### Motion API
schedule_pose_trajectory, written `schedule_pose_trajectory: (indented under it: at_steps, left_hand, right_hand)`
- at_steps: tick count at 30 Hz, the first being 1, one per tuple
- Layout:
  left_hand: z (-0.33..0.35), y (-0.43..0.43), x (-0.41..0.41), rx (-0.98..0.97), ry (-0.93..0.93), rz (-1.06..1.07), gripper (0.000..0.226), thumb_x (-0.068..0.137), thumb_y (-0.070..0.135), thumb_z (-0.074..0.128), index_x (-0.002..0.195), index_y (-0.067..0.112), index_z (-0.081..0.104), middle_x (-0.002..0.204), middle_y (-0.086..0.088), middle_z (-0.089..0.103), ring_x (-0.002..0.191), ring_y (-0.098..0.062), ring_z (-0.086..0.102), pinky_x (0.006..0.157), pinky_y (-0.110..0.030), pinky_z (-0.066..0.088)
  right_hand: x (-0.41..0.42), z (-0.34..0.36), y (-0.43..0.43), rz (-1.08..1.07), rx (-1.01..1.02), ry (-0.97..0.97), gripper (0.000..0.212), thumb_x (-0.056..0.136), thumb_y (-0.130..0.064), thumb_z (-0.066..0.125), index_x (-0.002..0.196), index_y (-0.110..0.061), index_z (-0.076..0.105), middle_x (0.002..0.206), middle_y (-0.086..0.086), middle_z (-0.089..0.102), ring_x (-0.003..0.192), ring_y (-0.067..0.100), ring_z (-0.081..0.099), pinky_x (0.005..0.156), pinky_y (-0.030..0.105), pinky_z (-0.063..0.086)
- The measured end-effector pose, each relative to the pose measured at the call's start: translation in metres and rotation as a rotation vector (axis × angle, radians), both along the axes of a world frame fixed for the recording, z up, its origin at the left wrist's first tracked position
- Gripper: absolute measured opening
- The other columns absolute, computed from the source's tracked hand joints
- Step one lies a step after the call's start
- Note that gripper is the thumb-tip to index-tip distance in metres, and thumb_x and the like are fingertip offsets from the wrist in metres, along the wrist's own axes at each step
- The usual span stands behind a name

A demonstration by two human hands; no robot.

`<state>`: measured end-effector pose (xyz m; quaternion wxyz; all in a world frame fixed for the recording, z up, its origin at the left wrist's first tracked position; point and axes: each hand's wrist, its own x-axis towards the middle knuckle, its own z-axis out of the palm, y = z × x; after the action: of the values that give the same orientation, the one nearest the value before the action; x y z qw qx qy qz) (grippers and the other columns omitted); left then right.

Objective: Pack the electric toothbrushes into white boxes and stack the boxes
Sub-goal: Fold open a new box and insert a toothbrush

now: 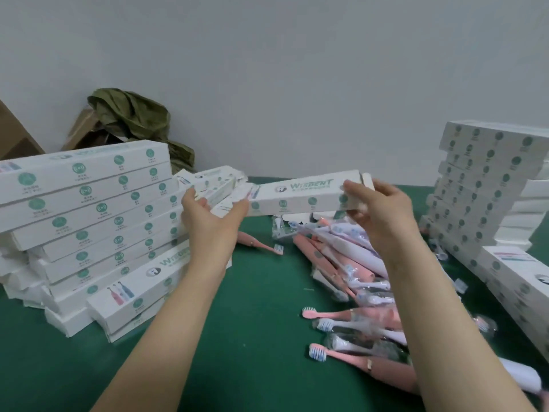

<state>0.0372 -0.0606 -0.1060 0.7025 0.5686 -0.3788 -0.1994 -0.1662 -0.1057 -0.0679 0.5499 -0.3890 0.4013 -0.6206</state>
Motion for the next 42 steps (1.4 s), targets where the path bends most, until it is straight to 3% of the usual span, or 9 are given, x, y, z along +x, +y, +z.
schedule_pose_trajectory:
  at_steps: [5, 12, 16, 19, 23, 26, 30, 33, 42]
  left_hand:
    - [-0.005, 0.009, -0.022, -0.243, -0.488, -0.149, 0.067, 0.071, 0.04, 0.075, 0.128, 0.033, 0.04, 0.13, 0.01, 0.042, 0.121, 0.003, 0.04, 0.102, -0.011, 0.032]
    - [-0.008, 0.014, -0.029, -0.353, -0.59, -0.269, 0.067, 0.076, 0.022, 0.069, 0.122, 0.054, 0.034, 0.122, 0.011, 0.043, 0.118, -0.012, 0.046, 0.097, -0.033, 0.045]
    - [-0.005, 0.014, -0.032, -0.346, -0.67, -0.209, 0.059, 0.075, 0.024, 0.066, 0.113, 0.059, 0.038, 0.118, 0.021, 0.036, 0.111, 0.006, 0.042, 0.089, -0.017, 0.044]
    - [-0.005, 0.014, -0.03, -0.332, -0.614, -0.229, 0.062, 0.073, 0.021, 0.07, 0.109, 0.058, 0.035, 0.117, 0.016, 0.042, 0.114, -0.01, 0.047, 0.09, -0.036, 0.049]
    - [-0.006, 0.017, -0.028, -0.307, -0.635, -0.252, 0.052, 0.076, 0.018, 0.068, 0.107, 0.043, 0.036, 0.113, 0.013, 0.045, 0.11, -0.015, 0.049, 0.09, -0.042, 0.047]
    - [-0.002, 0.018, -0.03, -0.321, -0.717, -0.256, 0.047, 0.074, 0.016, 0.058, 0.107, 0.045, 0.043, 0.114, 0.007, 0.045, 0.11, -0.002, 0.045, 0.092, -0.022, 0.042]
    - [0.007, 0.02, -0.028, -0.298, -0.421, -0.334, 0.018, 0.088, 0.029, 0.042, 0.09, 0.042, 0.055, 0.098, 0.005, 0.056, 0.095, -0.012, 0.056, 0.078, -0.037, 0.046]
    - [0.012, 0.021, -0.029, -0.315, -0.237, -0.291, 0.033, 0.094, 0.04, 0.033, 0.073, 0.041, 0.058, 0.076, 0.017, 0.061, 0.073, -0.002, 0.056, 0.066, -0.023, 0.047]
    - [0.016, 0.03, -0.03, -0.439, -0.287, -0.277, 0.018, 0.092, 0.014, 0.058, 0.083, 0.027, 0.066, 0.074, 0.021, 0.066, 0.071, 0.0, 0.06, 0.057, -0.019, 0.049]
  right_hand:
    - [0.012, 0.018, 0.027, 0.035, -0.282, 0.531, 0.03, 0.079, -0.014, 0.074, 0.102, -0.028, 0.06, 0.097, -0.002, 0.068, 0.08, 0.013, 0.066, 0.061, 0.019, 0.052]
    - [0.03, 0.027, 0.045, 0.23, -0.201, 0.266, 0.015, 0.094, -0.013, 0.054, 0.098, -0.011, 0.069, 0.085, 0.006, 0.072, 0.067, 0.013, 0.066, 0.069, 0.024, 0.059]
    - [0.025, 0.028, 0.048, 0.308, -0.455, 0.616, 0.013, 0.087, -0.031, 0.067, 0.092, -0.02, 0.071, 0.089, -0.003, 0.074, 0.084, 0.009, 0.069, 0.078, 0.022, 0.056]
    - [0.03, 0.027, 0.047, 0.232, -0.568, 0.762, 0.009, 0.08, -0.021, 0.075, 0.088, -0.019, 0.073, 0.082, -0.003, 0.074, 0.077, 0.011, 0.068, 0.07, 0.026, 0.055]
    - [0.031, 0.023, 0.044, 0.182, -0.413, 0.535, 0.017, 0.092, -0.019, 0.061, 0.082, -0.012, 0.073, 0.083, 0.018, 0.071, 0.064, 0.014, 0.066, 0.058, 0.021, 0.055]
    - [0.032, 0.024, 0.045, 0.278, -0.319, 0.388, 0.032, 0.097, -0.025, 0.052, 0.079, -0.005, 0.07, 0.075, 0.012, 0.072, 0.065, 0.017, 0.07, 0.056, 0.02, 0.055]
    - [0.035, 0.027, 0.045, 0.376, -0.296, 0.321, 0.037, 0.101, -0.021, 0.043, 0.081, -0.004, 0.068, 0.077, 0.01, 0.074, 0.07, 0.017, 0.072, 0.061, 0.026, 0.059]
    - [0.036, 0.026, 0.046, 0.467, -0.294, 0.336, 0.031, 0.101, -0.018, 0.044, 0.088, -0.002, 0.068, 0.076, 0.006, 0.074, 0.073, 0.014, 0.072, 0.068, 0.025, 0.059]
    - [0.032, 0.022, 0.042, 0.369, -0.215, 0.321, 0.029, 0.093, -0.004, 0.043, 0.094, 0.018, 0.061, 0.092, 0.021, 0.071, 0.073, 0.021, 0.069, 0.076, 0.028, 0.059]
